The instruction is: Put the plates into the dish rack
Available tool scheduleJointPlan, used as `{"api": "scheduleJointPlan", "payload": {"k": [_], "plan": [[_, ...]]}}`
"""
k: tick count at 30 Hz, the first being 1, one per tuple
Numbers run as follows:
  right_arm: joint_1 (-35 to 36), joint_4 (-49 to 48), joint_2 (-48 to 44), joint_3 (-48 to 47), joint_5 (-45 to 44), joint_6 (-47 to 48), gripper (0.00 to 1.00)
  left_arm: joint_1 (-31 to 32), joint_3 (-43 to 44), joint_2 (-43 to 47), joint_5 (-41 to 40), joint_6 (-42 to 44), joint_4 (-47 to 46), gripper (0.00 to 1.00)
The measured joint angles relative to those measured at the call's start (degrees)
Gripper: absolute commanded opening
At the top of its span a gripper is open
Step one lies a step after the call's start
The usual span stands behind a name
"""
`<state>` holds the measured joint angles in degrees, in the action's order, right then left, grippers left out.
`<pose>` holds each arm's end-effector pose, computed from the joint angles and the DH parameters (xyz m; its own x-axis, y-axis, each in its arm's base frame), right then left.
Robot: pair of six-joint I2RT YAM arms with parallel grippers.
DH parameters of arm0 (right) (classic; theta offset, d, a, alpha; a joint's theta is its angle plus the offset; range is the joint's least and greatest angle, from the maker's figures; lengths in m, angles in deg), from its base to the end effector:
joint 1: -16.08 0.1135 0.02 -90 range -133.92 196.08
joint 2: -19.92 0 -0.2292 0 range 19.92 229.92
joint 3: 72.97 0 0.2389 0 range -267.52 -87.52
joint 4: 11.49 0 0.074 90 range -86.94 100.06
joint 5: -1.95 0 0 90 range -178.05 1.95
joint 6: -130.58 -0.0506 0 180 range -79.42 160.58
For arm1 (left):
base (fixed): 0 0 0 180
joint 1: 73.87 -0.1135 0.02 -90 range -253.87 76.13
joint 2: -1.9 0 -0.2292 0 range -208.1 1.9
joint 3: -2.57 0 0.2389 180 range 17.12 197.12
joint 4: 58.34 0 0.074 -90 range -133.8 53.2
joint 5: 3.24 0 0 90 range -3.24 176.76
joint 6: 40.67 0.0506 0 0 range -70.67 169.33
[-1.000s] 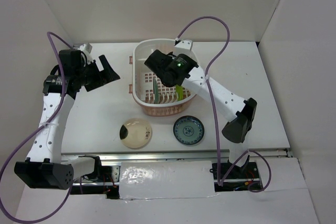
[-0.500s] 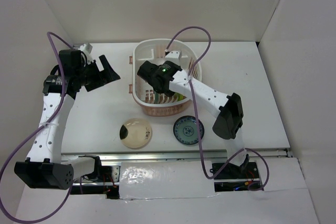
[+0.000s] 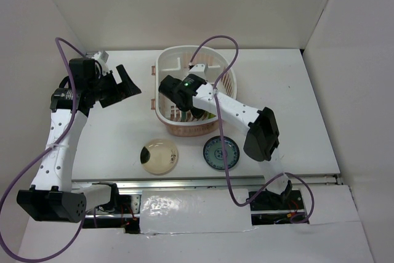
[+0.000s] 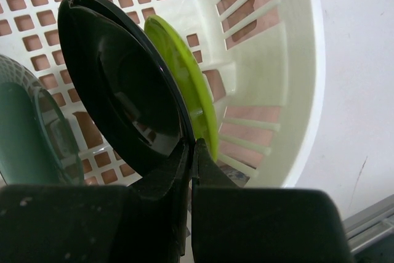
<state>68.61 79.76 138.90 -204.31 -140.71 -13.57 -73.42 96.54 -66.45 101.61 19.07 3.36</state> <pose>0.2659 0.2808 0.2624 -0.6643 -0.0585 -0.7452 0.2565 0.9186 -0.3007 0.2501 -0.0149 0.3574 -0.6169 -0.4823 -0.6220 -0.1113 0.8358 -0.5376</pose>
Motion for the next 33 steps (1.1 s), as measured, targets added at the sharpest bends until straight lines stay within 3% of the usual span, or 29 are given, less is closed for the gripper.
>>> {"api": "scheduleJointPlan", "payload": {"k": [33], "plan": [[2.6, 0.4, 2.4, -1.7, -0.1, -3.7, 0.0, 0.0, 0.0, 0.0, -0.1, 0.1, 0.3, 0.99]]}}
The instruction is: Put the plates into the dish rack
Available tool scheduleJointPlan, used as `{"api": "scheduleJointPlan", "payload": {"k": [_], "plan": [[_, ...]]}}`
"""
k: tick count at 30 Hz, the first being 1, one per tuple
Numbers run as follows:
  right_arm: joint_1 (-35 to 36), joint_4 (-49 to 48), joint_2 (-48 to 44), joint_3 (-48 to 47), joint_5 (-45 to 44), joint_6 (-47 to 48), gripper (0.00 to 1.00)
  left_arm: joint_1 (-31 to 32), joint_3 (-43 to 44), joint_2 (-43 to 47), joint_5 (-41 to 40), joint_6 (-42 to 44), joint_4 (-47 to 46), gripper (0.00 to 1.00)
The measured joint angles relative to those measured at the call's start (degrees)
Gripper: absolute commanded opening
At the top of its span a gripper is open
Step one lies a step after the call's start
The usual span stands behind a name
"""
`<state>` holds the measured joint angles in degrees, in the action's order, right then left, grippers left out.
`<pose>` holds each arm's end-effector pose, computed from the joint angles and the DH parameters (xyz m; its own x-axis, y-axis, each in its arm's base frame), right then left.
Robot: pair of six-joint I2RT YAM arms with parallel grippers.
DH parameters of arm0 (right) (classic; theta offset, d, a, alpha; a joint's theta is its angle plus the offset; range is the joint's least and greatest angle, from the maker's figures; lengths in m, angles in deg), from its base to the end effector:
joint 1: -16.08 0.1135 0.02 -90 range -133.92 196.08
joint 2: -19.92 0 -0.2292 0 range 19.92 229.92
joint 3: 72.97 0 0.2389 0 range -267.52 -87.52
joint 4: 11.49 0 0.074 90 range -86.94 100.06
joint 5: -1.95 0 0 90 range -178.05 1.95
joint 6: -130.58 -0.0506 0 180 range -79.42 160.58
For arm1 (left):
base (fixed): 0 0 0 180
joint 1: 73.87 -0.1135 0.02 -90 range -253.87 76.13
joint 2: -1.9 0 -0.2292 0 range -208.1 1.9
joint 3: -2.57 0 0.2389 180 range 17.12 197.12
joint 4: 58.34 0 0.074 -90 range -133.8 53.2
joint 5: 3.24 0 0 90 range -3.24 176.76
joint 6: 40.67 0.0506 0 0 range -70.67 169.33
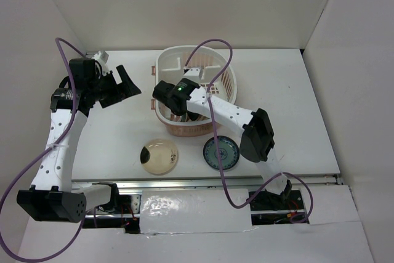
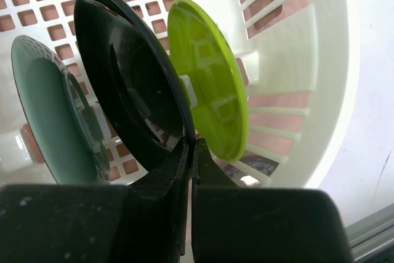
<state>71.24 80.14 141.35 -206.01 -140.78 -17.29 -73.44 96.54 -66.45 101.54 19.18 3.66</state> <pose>0.2568 0.2985 0.2541 -0.6534 -0.0411 -0.7559 0.2540 0.9287 -0.2701 0.2497 -0.0148 0.3569 -0.6197 -0.4810 -0.6202 -0.1140 0.8370 -0.5352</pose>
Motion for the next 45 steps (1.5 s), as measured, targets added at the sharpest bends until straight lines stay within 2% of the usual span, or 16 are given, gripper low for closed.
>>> {"api": "scheduleJointPlan", "payload": {"k": [16, 19, 25, 34, 39, 45], "plan": [[1.8, 0.3, 1.8, -1.8, -0.5, -1.0, 0.01, 0.0, 0.9, 0.0, 0.0, 0.0, 0.1, 0.99], [2.2, 0.2, 1.8, -1.9, -0.4, -1.1, 0.14, 0.0, 0.9, 0.0, 0.0, 0.0, 0.1, 0.99], [2.9, 0.0, 1.8, -1.9, 1.3, -1.5, 0.3, 0.0, 0.9, 0.0, 0.0, 0.0, 0.1, 0.99], [3.5, 0.0, 1.8, -1.9, 2.6, -1.9, 0.33, 0.0, 0.9, 0.0, -0.1, 0.1, 0.1, 0.99], [3.5, 0.0, 1.8, -1.9, 2.5, -2.5, 0.6, 0.0, 0.9, 0.0, -0.1, 0.0, 0.1, 0.99], [3.8, 0.0, 0.1, -1.1, 2.3, -2.3, 0.62, 0.0, 0.9, 0.2, -0.1, 0.0, 0.1, 0.99]]}}
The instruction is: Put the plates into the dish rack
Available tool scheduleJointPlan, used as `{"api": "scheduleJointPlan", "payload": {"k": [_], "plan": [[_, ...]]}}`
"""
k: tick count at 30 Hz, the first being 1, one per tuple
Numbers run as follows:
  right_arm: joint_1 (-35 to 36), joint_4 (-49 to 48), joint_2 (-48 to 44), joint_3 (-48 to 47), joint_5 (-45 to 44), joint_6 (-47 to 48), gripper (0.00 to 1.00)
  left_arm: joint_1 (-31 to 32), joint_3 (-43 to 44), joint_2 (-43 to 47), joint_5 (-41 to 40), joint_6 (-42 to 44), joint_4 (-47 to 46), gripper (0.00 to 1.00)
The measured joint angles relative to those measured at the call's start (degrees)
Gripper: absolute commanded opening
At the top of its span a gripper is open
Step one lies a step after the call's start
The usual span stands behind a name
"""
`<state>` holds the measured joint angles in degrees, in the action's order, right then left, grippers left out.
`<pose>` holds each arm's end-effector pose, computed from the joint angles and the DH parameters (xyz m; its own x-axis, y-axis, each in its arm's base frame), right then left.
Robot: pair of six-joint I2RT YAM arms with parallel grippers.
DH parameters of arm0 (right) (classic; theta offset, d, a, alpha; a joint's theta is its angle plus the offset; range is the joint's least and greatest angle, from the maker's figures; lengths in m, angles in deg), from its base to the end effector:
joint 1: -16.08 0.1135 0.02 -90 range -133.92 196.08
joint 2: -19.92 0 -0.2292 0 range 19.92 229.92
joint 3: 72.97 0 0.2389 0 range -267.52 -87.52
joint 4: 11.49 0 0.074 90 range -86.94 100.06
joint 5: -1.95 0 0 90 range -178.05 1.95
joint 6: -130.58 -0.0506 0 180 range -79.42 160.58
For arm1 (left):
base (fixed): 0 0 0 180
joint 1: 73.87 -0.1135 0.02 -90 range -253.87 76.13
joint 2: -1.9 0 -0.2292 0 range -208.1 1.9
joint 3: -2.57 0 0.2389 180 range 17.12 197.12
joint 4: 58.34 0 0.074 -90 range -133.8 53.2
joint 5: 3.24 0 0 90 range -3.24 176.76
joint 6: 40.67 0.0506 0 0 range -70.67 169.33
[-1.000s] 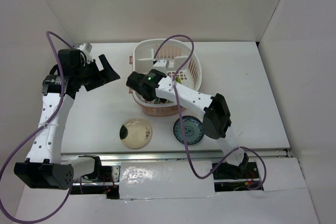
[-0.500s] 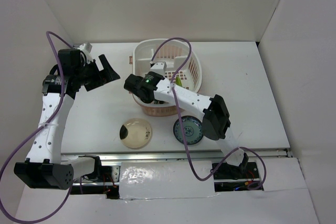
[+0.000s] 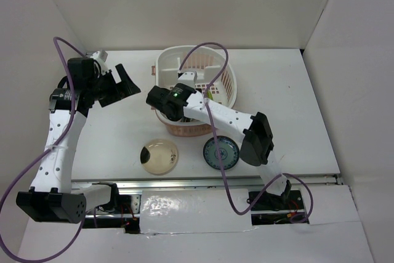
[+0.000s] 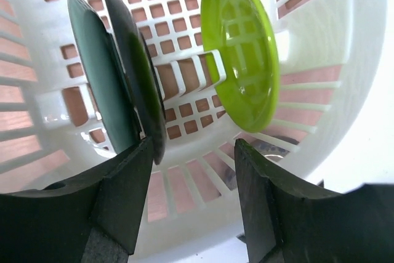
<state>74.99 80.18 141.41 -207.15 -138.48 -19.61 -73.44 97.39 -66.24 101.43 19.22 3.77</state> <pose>0.2364 0.3165 0.2572 -0.6593 -0.0230 -0.7515 0.2064 0.9556 -0.2103 0.2482 -0.0147 0.3622 -0.6086 -0.4808 -0.6312 -0.1060 0.8377 -0.5358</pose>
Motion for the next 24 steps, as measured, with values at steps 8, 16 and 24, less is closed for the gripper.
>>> {"api": "scheduleJointPlan", "payload": {"k": [8, 16, 24], "plan": [[0.8, 0.0, -5.2, 0.0, -2.4, 0.9, 0.62, 0.0, 0.0, 0.5, 0.2, 0.0, 0.0, 0.99], [0.6, -1.1, -20.4, 4.0, -2.8, 1.4, 0.73, 0.0, 0.0, 0.5, 0.5, 0.0, 0.0, 0.99], [-9.5, -27.5, -71.5, 58.4, 15.4, 7.4, 0.91, 0.0, 0.0, 0.5, 1.0, 0.2, -0.5, 0.99]]}}
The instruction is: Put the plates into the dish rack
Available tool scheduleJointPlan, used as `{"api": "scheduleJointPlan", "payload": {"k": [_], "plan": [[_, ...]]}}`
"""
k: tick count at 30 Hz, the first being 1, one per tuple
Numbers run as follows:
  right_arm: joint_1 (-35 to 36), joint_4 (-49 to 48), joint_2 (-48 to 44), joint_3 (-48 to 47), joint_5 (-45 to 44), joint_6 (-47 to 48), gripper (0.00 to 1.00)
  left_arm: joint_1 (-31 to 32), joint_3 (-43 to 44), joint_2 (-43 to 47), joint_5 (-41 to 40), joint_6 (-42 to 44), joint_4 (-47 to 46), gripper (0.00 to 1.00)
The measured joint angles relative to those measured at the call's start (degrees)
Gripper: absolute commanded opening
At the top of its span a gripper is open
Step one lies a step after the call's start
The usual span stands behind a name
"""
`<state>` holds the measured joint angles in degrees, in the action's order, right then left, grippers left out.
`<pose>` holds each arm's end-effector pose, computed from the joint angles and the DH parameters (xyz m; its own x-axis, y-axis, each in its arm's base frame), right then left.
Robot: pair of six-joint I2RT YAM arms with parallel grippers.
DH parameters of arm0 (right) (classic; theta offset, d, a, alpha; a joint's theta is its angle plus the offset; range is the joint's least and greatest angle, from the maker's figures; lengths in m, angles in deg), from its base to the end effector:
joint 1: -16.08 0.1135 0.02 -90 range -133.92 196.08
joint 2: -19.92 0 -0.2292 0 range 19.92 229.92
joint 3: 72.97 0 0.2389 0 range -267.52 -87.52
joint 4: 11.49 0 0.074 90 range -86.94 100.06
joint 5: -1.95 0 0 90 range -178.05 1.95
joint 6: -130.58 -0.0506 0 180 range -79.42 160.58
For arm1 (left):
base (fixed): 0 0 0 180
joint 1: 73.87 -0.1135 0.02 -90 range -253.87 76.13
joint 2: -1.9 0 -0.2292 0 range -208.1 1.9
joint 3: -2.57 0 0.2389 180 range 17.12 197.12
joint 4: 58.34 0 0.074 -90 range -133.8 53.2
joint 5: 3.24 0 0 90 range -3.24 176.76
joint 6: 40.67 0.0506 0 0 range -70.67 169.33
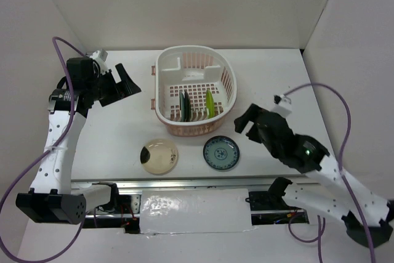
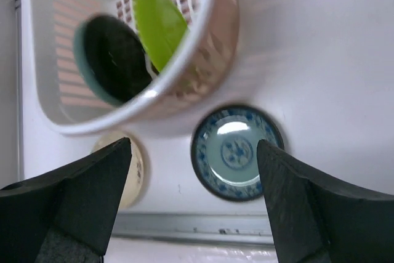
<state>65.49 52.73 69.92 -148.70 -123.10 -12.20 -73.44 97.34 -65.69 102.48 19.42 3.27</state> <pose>0.1380 0.1164 0.3210 -0.5071 0.4101 -0.7581 0.1233 0.9050 0.4071 0.2462 -0.0156 0.3651 -0.6051 -0.4755 -0.6386 -0.0820 0.8350 -0.5441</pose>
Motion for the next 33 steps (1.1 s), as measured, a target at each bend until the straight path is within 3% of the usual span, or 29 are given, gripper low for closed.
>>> {"api": "scheduleJointPlan", "payload": {"k": [3, 5, 10, 17, 23, 26, 27, 30, 33], "plan": [[-7.6, -6.7, -14.0, 17.3, 11.4, -0.4, 0.92, 0.0, 0.0, 0.0, 0.5, 0.0, 0.0, 0.99], [-11.3, -9.6, -16.4, 26.1, 18.2, -0.8, 0.92, 0.0, 0.0, 0.0, 0.9, 0.0, 0.0, 0.99], [-17.1, -14.8, -15.5, 41.1, 31.7, -0.9, 0.9, 0.0, 0.0, -0.9, 1.5, 0.0, 0.0, 0.99], [-25.2, -27.1, -8.1, 46.5, 44.1, 1.6, 0.83, 0.0, 0.0, -1.2, 1.7, 0.0, 0.0, 0.99], [-29.5, -37.8, 0.5, 47.6, 50.6, 3.0, 0.51, 0.0, 0.4, -1.2, 1.7, -0.1, 0.2, 0.99], [-29.6, -38.5, 2.4, 47.5, 50.2, 3.5, 0.27, 0.0, 0.8, -1.2, 2.0, -0.1, 0.2, 0.99], [-29.6, -37.9, 2.3, 47.6, 49.7, 3.5, 0.13, 0.0, 0.9, -1.2, 2.0, 0.0, 0.2, 0.99], [-29.7, -35.4, -0.2, 47.5, 47.6, 3.1, 0.0, 0.0, 1.3, -1.6, 2.2, 0.0, 0.3, 0.99], [-29.7, -31.3, -5.7, 47.2, 45.0, 2.7, 0.0, 0.0, 1.6, -2.0, 2.2, 0.0, 0.2, 0.99]]}}
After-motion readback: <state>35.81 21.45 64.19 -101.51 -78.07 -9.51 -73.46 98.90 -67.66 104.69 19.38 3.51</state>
